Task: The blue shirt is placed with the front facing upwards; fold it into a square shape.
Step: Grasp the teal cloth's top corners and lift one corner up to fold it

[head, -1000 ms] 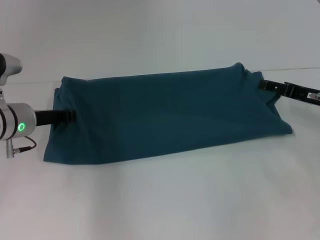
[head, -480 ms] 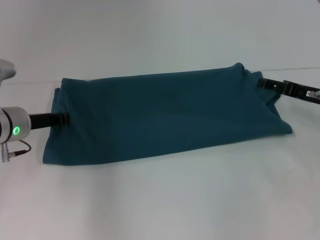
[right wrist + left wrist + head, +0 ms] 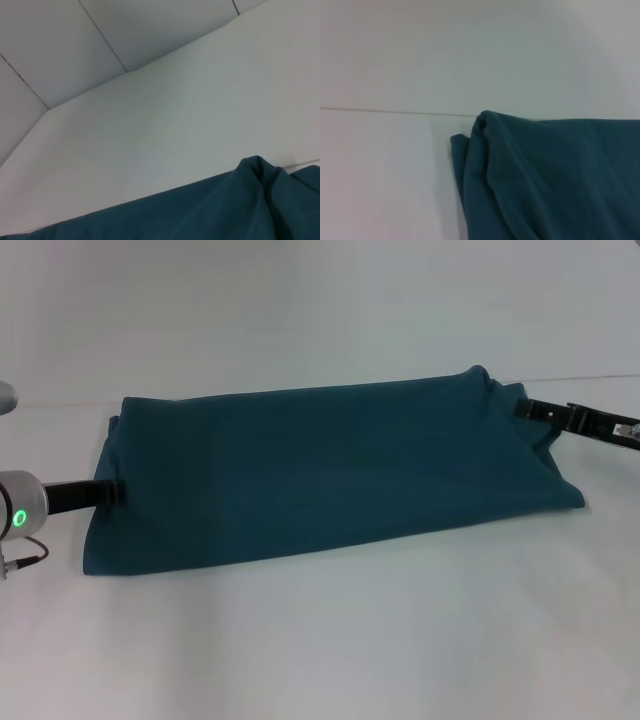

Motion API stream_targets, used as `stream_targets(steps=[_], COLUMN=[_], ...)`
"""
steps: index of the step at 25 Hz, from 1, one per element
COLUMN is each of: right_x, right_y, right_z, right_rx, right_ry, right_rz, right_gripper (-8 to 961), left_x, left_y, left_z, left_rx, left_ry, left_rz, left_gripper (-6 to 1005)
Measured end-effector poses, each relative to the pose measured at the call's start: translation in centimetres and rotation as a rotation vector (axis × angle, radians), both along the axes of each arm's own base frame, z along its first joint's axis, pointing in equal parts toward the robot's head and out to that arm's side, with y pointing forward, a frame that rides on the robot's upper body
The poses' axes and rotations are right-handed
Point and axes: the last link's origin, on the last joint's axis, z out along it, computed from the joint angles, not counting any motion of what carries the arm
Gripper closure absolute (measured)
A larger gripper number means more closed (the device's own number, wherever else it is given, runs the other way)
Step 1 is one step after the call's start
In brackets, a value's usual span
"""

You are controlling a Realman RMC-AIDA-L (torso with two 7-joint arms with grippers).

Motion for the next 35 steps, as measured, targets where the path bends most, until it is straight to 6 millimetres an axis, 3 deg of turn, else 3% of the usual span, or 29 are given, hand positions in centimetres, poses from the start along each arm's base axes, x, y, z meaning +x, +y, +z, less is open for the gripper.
stream_targets(steps=[3, 13, 16, 27, 35], right_x=[0.0, 0.2, 0.3, 0.3, 0.1], right_y=[0.0, -0.3, -0.3, -0.3, -0.1], right_z=[0.0, -0.1, -0.1, 0.0, 0.2], right_rx=[-0.001, -0.005, -0.005, -0.004, -0.001], right_ry=[0.001, 0.014, 0.015, 0.015, 0.011], right_rz=[0.001, -0.013, -0.014, -0.014, -0.009], right_gripper=[142, 142, 142, 141, 141], left_x=[-0.2, -0.3, -0.5, -1.2, -1.7], left_y=[-0.1, 0.1, 0.0, 0.0, -0.2], left_z=[0.0, 0.2, 0.5, 1.0, 0.2], left_rx=[0.002, 0.025, 0.037, 0.079, 0.065], left_ry=[0.006, 0.024, 0.029, 0.04, 0.042], left_rz=[0.002, 0.001, 0.003, 0.024, 0.049], left_gripper=[958, 744, 555, 174, 177])
